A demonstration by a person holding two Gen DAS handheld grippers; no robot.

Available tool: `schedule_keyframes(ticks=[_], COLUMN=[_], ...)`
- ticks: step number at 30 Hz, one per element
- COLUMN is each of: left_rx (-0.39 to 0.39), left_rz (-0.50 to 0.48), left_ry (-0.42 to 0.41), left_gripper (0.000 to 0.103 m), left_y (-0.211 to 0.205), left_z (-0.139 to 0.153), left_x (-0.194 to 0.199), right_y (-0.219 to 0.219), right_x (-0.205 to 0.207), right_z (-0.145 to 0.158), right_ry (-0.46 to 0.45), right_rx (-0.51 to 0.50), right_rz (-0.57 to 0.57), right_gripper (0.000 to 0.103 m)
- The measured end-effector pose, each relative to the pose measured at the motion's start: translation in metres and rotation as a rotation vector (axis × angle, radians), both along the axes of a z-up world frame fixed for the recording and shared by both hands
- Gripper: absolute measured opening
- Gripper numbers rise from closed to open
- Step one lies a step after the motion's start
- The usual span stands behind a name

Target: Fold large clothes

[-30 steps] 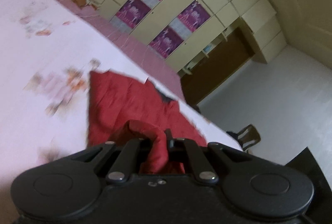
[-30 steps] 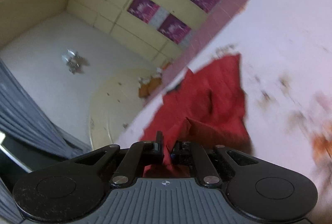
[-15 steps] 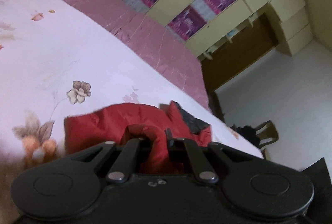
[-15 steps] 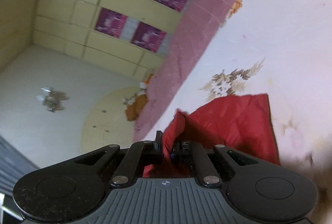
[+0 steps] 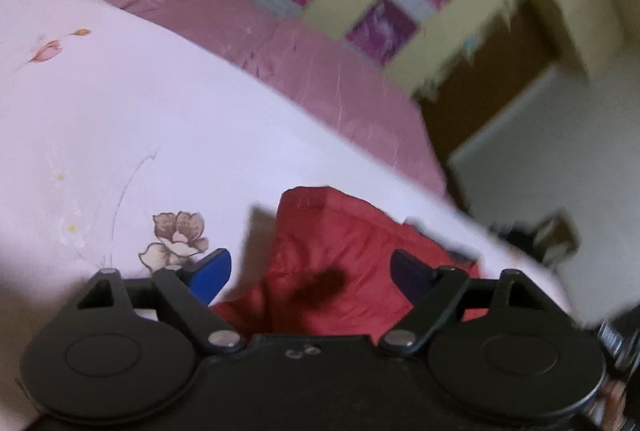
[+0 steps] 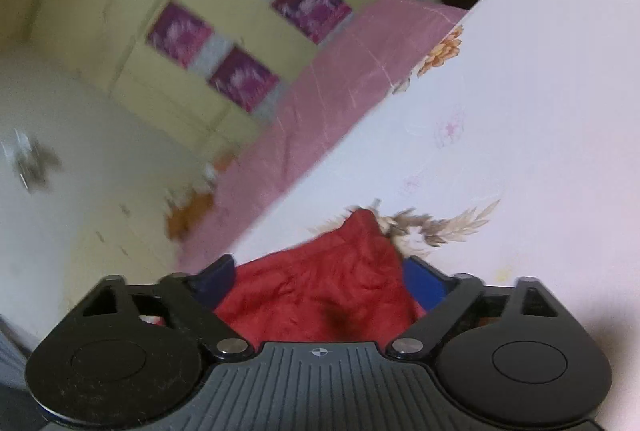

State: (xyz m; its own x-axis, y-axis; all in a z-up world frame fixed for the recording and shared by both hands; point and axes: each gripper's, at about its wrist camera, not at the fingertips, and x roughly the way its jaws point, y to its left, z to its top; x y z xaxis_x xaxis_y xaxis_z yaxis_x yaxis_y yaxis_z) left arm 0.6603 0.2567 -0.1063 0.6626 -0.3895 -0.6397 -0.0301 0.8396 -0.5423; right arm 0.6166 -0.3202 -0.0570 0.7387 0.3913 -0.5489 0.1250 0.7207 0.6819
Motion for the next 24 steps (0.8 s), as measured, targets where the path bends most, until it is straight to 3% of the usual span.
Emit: schedule_keyframes(ticks=[3,5,6,7,9,10,13,15,18,22,24], left_rx=[0.091,0.137,0.145,0.132,0.167,0.206,0.222,0.249,0.298,0.334,0.328], left_rz=[-0.072,-0.109,-0.128,-0.158,-0.171,-0.18,-0.169,-0.149,-0.134,-0.152,-0.138], left_ry=[0.078,0.064,0.062,0.058,-0.007,-0.063,-0.229,-0.274,-0.203,-0.07,-0.084], left_gripper=[0.073,0.069,0.044,0.027,0.01,0.008,0.006,0.006,0.006,0.007,0.007], left_y=[-0.01,-0.018,-0.021,-0.024,-0.032,-0.037,-0.041,-0.044,-0.048,-0.053,-0.051], left_z=[-0.015,-0.015,-0.014,-0.012,-0.002,0.007,0.03,0.037,0.022,-0.021,-0.027], left_x=[0.018,0.025,0.028,0.031,0.028,0.022,0.009,0.008,0.023,0.039,0.034], right_y=[0.016,0.026,0.032,0.038,0.048,0.05,0.05,0.055,0.061,0.069,0.072], right_x=[0.016,0.028,0.034,0.039,0.042,0.04,0.028,0.025,0.032,0.05,0.048], right_z=[-0.01,-0.022,-0.029,-0.034,-0.038,-0.035,-0.016,-0.007,-0.014,-0.059,-0.074], right_ry=[0.036,0.066,0.086,0.112,0.103,0.073,-0.076,-0.153,-0.171,-0.01,-0.006], right_rx=[-0.152,-0.191,-0.214,-0.255,-0.304,-0.316,-0.356,-0.389,-0.434,-0.493,-0.508], right_rz=[0.06,0.114,0.139,0.164,0.205,0.207,0.156,0.14,0.124,0.17,0.17], right_gripper=[0.083,0.083,0.082,0.061,0.025,0.007,0.005,0.005,0.005,0.005,0.005])
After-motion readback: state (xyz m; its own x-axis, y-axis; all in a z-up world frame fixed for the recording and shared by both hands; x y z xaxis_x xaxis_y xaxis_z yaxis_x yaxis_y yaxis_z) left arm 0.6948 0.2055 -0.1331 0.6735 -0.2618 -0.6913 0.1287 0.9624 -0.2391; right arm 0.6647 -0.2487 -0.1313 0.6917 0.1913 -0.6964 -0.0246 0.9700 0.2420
